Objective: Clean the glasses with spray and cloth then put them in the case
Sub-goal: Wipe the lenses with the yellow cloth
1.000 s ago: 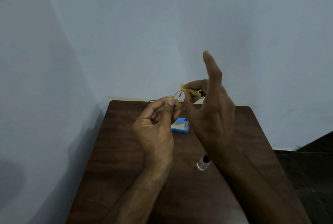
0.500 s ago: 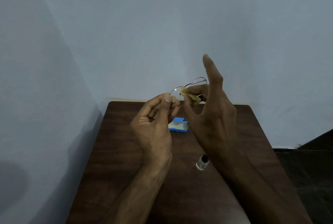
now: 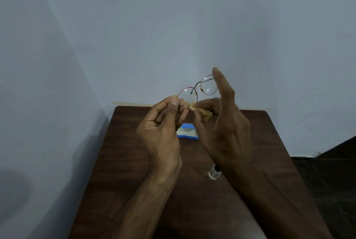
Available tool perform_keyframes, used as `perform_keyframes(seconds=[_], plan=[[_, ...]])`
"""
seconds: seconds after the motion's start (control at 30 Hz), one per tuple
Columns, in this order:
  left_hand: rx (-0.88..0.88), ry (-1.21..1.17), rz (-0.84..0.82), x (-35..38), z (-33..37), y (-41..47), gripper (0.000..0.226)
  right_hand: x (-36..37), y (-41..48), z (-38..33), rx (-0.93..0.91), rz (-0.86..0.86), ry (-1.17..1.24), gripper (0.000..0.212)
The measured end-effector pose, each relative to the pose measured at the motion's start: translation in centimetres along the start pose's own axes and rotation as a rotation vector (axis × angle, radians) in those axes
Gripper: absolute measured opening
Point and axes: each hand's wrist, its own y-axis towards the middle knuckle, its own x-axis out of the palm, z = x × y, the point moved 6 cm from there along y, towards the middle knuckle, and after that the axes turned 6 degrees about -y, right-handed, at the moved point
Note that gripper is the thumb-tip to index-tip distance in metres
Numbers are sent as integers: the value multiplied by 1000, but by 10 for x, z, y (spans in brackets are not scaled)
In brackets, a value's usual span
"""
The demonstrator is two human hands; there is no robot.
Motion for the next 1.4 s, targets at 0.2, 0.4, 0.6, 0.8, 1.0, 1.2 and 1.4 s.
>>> perform_keyframes(seconds=[0.2, 0.4, 0.6, 0.8, 1.0, 1.2, 1.4], plan=[[-14, 1, 15, 0, -3, 1, 21, 1, 2, -11, -25, -18, 38, 100], [2, 8, 10, -1, -2, 0, 20, 5, 8, -16, -47, -39, 65, 102], [78, 132, -27, -3, 1, -3, 18, 4, 16, -22, -43, -4, 65, 100], [112, 174, -43, -3, 5, -2, 17, 5, 19, -22, -47, -11, 74, 101], [65, 103, -24, -6, 7, 8, 22, -23, 25, -3, 102, 134, 231, 92], [59, 106, -12, -7, 18, 23, 12, -38, 21, -4, 30, 183, 117, 86], [61, 133, -61, 0, 20, 21, 12, -28, 36, 0, 34, 167, -33, 94]])
